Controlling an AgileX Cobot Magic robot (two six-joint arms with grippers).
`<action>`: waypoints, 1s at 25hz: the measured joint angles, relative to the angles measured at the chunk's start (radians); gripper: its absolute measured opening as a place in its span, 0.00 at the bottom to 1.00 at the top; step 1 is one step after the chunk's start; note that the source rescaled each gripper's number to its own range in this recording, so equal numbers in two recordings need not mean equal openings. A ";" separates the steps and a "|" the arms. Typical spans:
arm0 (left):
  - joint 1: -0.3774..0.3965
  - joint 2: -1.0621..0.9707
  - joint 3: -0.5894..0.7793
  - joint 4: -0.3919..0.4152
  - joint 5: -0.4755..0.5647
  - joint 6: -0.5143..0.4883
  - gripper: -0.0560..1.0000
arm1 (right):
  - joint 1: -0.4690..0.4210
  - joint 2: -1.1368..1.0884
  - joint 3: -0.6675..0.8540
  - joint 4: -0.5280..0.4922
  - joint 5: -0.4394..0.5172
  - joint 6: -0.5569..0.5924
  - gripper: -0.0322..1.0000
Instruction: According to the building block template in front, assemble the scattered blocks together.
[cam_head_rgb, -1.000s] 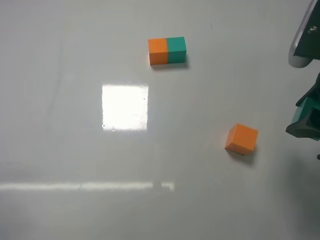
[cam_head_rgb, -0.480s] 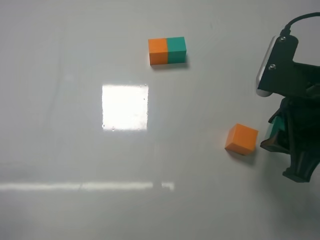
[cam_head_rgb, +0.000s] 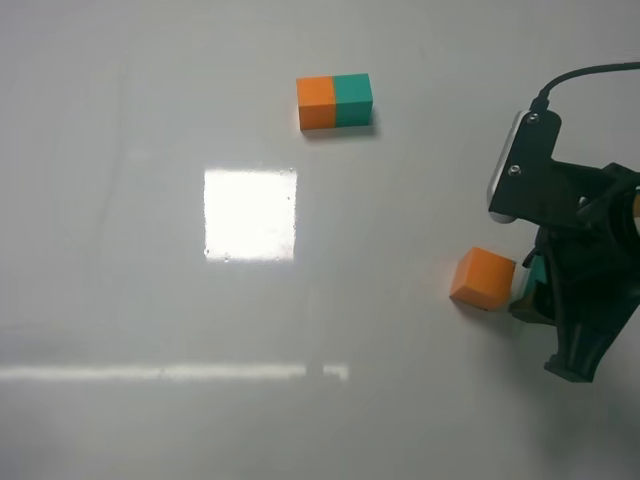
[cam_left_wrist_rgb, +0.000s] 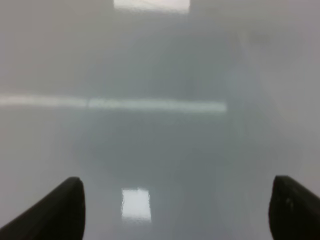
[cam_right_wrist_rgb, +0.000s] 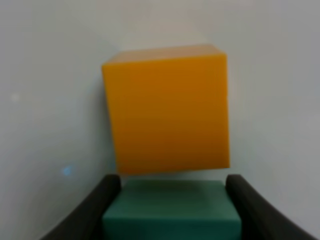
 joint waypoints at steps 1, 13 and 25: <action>0.000 0.000 0.000 0.000 0.000 0.000 0.05 | 0.000 0.001 0.002 0.000 -0.014 0.004 0.03; 0.000 0.000 0.000 0.000 0.000 0.000 0.05 | 0.000 0.042 0.007 -0.001 -0.079 0.014 0.03; 0.000 0.000 0.000 0.000 0.000 0.000 0.05 | -0.005 0.087 0.007 0.002 -0.106 0.045 0.03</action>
